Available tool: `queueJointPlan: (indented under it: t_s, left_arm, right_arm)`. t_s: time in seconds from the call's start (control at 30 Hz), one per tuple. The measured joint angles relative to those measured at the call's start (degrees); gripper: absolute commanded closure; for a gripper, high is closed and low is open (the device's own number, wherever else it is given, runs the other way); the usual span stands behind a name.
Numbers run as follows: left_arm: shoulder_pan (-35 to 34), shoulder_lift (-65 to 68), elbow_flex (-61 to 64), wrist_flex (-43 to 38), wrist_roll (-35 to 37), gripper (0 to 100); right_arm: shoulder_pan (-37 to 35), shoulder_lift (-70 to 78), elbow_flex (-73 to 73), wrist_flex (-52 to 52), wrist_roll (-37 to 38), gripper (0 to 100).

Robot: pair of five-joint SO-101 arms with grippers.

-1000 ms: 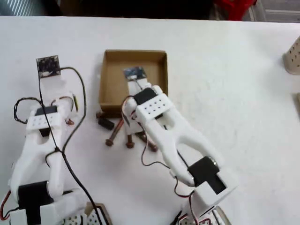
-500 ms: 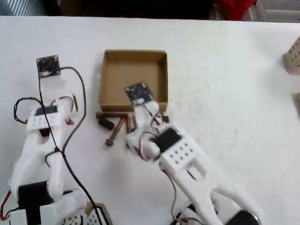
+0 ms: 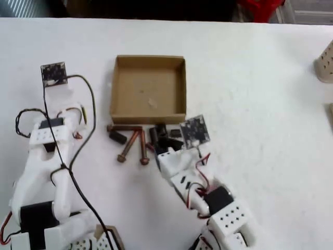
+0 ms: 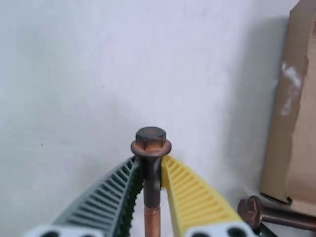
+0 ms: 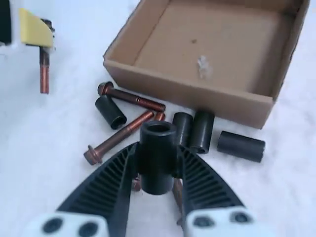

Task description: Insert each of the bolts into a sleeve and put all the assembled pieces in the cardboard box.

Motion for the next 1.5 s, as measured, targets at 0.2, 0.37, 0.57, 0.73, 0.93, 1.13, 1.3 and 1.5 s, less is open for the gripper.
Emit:
queueJointPlan:
  t_s: [0.2,0.37,0.57,0.73,0.93,1.13,1.3,1.5]
  left_arm:
    - [0.1,0.0,0.0,0.0,0.0,98]
    - [0.1,0.0,0.0,0.0,0.0,98]
    - [0.1,0.0,0.0,0.0,0.0,98]
    - [0.5,0.0,0.0,0.0,0.1,98]
    - [1.1,-3.7,2.9,0.0,0.1,98]
    - [5.8,-12.6,7.6,-0.7,0.1,98]
    - [10.0,-19.3,12.6,-7.9,0.2,98]
    - [13.5,-25.5,19.5,-19.9,0.1,98]
  right_arm:
    - [1.8,-12.8,10.5,-12.5,0.0,98.3]
    - [3.0,-18.5,11.2,-14.4,-2.8,98.3]
    - [2.7,-16.3,11.2,-16.2,-4.5,98.4]
    - [2.7,-4.0,11.2,-27.3,-4.5,98.5]
    - [2.7,16.5,11.2,-45.4,-4.5,98.5]
    - [2.6,38.4,10.5,-65.7,-2.0,98.5]
    - [0.7,57.1,10.5,-85.1,0.4,98.5]
    - [-5.0,75.5,10.1,-107.2,2.5,98.4]
